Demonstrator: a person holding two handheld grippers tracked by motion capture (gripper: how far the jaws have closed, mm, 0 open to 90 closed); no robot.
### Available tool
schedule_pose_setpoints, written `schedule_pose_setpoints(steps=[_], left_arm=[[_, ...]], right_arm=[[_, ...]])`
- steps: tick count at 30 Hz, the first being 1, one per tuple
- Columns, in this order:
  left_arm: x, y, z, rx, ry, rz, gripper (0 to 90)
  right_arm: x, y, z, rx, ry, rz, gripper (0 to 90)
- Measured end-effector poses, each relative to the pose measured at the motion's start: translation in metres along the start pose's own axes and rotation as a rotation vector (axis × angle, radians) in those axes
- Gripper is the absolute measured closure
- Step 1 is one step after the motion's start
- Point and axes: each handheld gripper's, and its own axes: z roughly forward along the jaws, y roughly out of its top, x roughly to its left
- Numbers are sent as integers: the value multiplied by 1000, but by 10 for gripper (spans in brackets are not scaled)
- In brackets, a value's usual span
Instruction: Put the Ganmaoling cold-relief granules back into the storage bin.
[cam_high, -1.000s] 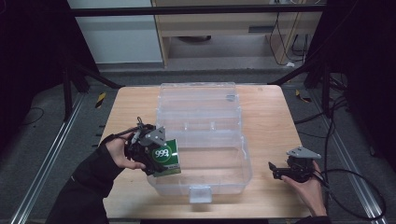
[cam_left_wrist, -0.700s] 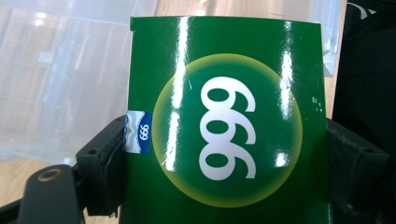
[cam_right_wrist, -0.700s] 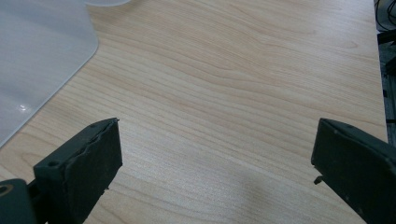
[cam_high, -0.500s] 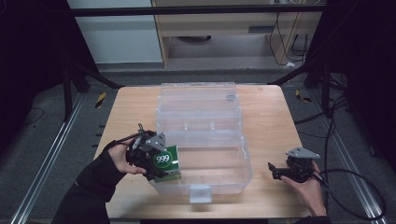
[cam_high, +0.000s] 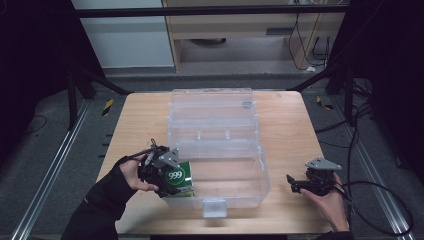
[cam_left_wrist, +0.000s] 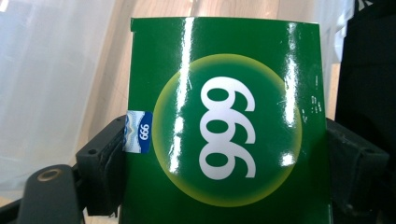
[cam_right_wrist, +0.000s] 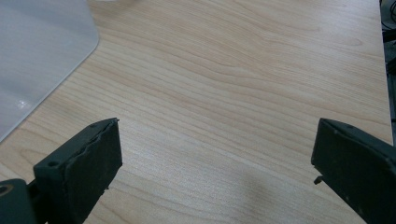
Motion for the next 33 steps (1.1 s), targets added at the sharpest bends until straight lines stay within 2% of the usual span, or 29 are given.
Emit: schedule_pose_setpoints(steps=[5, 7, 8, 11, 21, 24, 26, 33], left_arm=[[1, -3, 12, 12, -4, -2, 147], [2, -5, 15, 8, -15, -16, 145], [3, -6, 16, -3, -14, -17, 144], [2, -7, 21, 16, -3, -7, 141], [2, -5, 24, 43, 5, -3, 131], [2, -5, 21, 32, 8, -8, 125], [2, -4, 15, 1, 4, -17, 103], [-2, -5, -8, -40, 48, -20, 104]], right_arm=[[0, 0, 1, 3, -1, -5, 23], [0, 0, 1, 5, 1, -5, 22], [0, -1, 1, 5, 1, -3, 22], [0, -1, 1, 6, 1, -1, 22], [-1, -1, 0, 7, 3, -5, 22], [-1, -1, 0, 8, 5, -3, 22], [-1, -1, 0, 7, 7, -3, 22], [-1, -1, 0, 7, 3, -1, 22]])
